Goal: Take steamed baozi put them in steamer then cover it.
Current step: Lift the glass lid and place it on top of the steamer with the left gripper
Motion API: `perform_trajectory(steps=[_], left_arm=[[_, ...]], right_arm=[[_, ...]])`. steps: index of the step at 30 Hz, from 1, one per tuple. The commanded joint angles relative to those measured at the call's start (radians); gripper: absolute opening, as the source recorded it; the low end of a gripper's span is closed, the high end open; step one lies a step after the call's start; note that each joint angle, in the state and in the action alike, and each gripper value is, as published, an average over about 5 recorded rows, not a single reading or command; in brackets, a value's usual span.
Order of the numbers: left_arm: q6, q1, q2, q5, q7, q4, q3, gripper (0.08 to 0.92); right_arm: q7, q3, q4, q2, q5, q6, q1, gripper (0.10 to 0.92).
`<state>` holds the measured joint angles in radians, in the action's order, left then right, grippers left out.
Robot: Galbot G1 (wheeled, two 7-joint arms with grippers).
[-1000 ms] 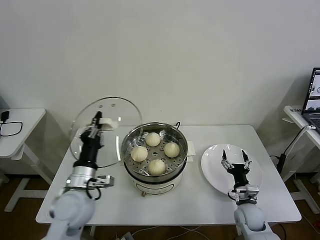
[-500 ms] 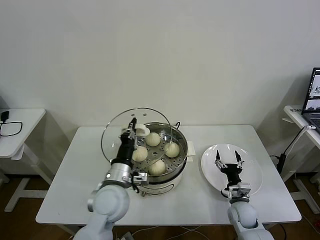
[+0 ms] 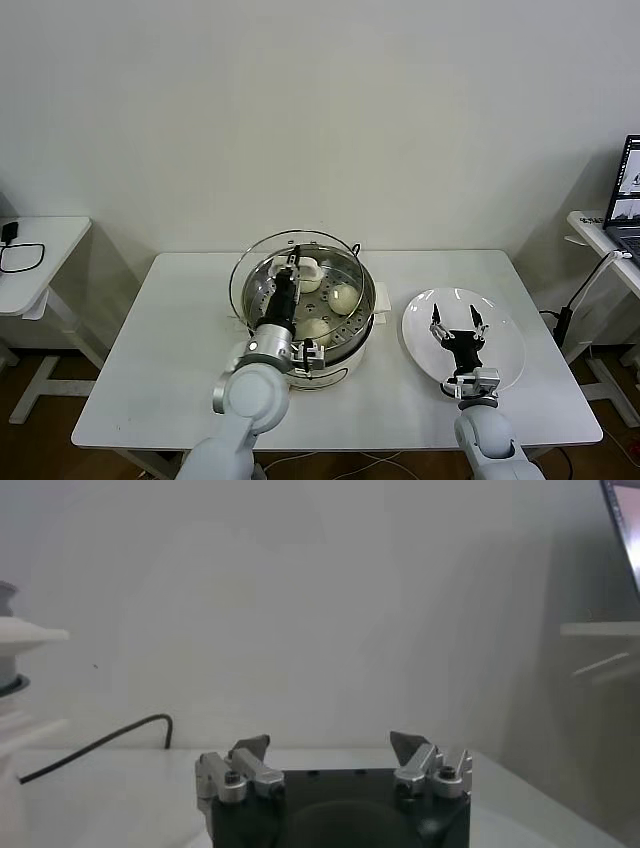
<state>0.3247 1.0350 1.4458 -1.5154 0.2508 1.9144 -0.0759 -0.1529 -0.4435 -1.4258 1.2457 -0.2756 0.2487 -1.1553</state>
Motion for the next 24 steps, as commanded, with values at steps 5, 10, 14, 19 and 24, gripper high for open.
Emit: perform_trajectory(steps=[5, 10, 14, 19, 24], left_arm=[[-0.003, -0.034, 0.033, -0.035, -0.003, -0.086, 0.032, 0.189], [-0.006, -0.034, 0.031, -0.034, -0.007, -0.101, 0.031, 0.189], [-0.006, -0.036, 0.033, -0.03, -0.014, -0.11, 0.032, 0.189], [-0.006, -0.037, 0.036, -0.028, -0.02, -0.112, 0.033, 0.189], [-0.004, -0.032, 0.029, -0.026, -0.016, -0.108, 0.034, 0.189]], right_arm=[[-0.001, -0.002, 0.006, 0.002, 0.008, 0.001, 0.001, 0.823], [0.0, -0.009, 0.011, -0.006, 0.009, 0.004, 0.0, 0.823], [0.0, -0.013, 0.013, -0.011, 0.01, 0.004, 0.0, 0.823], [0.001, -0.014, 0.015, -0.011, 0.013, 0.005, 0.0, 0.823], [0.001, -0.013, 0.02, -0.011, 0.018, 0.008, 0.002, 0.823]])
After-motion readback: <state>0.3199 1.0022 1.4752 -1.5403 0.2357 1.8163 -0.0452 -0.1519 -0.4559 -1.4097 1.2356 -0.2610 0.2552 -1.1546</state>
